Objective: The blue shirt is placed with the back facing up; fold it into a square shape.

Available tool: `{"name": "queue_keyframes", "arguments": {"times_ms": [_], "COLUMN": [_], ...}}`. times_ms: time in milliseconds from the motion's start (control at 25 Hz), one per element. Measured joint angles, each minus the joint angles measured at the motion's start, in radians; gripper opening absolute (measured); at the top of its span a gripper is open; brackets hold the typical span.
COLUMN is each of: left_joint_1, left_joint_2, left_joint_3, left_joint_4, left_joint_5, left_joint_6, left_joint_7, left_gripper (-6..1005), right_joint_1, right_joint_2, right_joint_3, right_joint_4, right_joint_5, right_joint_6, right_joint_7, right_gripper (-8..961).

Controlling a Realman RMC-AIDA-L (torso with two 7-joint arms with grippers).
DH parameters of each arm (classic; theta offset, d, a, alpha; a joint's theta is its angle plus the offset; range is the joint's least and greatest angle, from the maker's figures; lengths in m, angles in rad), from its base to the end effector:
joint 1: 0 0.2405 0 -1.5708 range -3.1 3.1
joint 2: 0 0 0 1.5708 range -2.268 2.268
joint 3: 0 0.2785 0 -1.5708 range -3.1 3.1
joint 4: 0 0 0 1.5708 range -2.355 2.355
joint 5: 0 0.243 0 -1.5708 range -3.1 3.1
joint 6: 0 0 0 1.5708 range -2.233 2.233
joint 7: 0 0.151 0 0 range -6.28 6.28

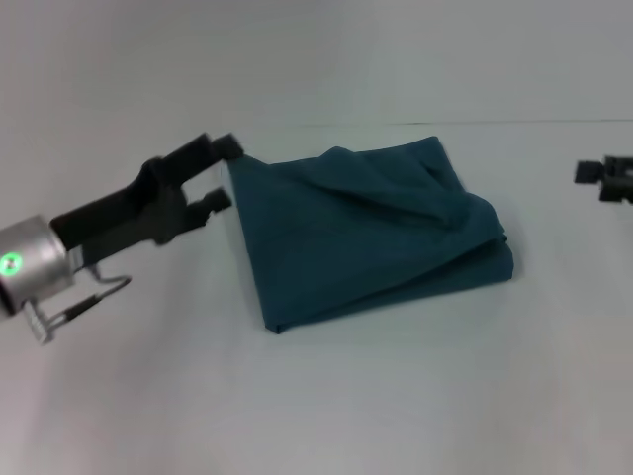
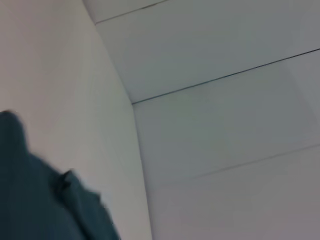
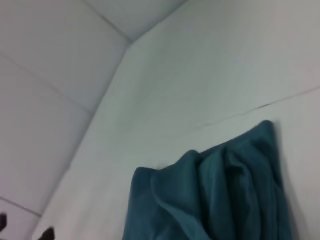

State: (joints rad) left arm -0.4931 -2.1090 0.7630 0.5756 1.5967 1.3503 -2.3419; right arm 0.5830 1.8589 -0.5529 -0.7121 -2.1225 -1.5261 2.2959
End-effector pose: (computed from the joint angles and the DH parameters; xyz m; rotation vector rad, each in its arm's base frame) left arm -0.2909 0.3925 -0.0182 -1.9077 -1.9902 -1.3313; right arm 0.3304 0.4138 0.1126 -2.1906 1.6250 0.6682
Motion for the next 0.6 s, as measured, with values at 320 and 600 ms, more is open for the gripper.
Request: {"name": "queue_keyframes", "arguments": {"times_ms": [320, 600], "left_joint_1": [0.043, 0.112], "left_joint_2": [0.006, 0.005], "left_joint_3": [-0.111, -0.202], "left_joint_4": [0.057, 0.104], "left_joint_5": [0.276, 0.395], "left_joint_6": [0.188, 0.259], "left_joint_7": [0.017, 0.091], "left_gripper": [949, 949], "right_joint_1": [0.243, 0.338], "right_joint_2": [0.008, 0.055], "right_joint_3": [-0.089, -0.261], "right_joint_4": [-0.029, -0.059], "right_joint_5": [-0.231, -0.269], "right_joint_6": [0.072, 0.155], "right_joint_7": [0.119, 0.112], "right_gripper": [858, 858]}}
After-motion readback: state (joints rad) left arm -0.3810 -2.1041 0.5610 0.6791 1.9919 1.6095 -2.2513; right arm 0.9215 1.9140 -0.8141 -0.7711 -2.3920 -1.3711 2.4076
